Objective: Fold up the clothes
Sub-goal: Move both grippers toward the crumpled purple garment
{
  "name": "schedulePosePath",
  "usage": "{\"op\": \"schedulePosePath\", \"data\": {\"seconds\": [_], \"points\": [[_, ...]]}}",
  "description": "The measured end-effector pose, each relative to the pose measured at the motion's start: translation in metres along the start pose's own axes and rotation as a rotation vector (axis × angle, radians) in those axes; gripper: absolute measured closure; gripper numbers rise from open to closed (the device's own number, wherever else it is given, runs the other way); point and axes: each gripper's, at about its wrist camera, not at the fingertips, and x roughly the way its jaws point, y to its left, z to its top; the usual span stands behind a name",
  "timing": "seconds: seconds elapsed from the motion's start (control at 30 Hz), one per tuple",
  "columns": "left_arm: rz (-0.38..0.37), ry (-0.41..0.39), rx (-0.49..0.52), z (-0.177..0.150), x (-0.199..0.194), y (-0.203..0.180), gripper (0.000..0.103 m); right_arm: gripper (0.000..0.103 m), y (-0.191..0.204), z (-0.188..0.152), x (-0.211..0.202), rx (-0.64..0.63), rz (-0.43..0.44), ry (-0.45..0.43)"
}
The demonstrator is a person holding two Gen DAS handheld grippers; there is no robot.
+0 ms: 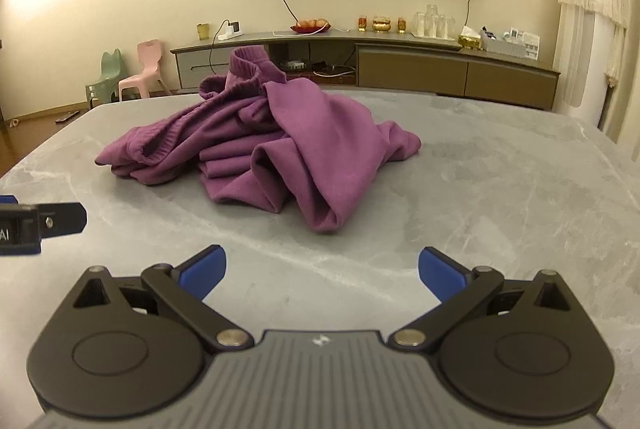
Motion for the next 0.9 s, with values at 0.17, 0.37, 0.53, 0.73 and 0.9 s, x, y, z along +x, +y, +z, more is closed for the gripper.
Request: {"op": "schedulePosePath", "data": {"seconds": [0.17, 0.37, 0.53, 0.73, 0.9], "points": [[-0.028, 0.027, -0.029, 0.001, 0.002, 0.000, 0.009, 0.000, -0.005, 0.004, 0.006, 0.008, 0.004, 0.018], [-0.064, 0.024, -0.044, -0.003, -0.001, -0.002, 0.009, 0.000, 0.000, 0.004, -0.004, -0.015, -0.015, -0.011], [-0.066, 0.047, 0.006, -0.004, -0.002, -0.012, 0.009, 0.000, -0.004, 0.005, -0.005, -0.002, -0.008, -0.019], [-0.150, 0.069, -0.023, 0.000, -0.003, -0.012, 0.017, 0.000, -0.003, 0.006, -0.007, -0.009, 0.005, -0.027], [-0.180, 0.065, 0.016, 0.000, -0.007, -0.023, 0.063, 0.032, -0.004, 0.006, -0.008, -0.012, 0.035, -0.029]]}}
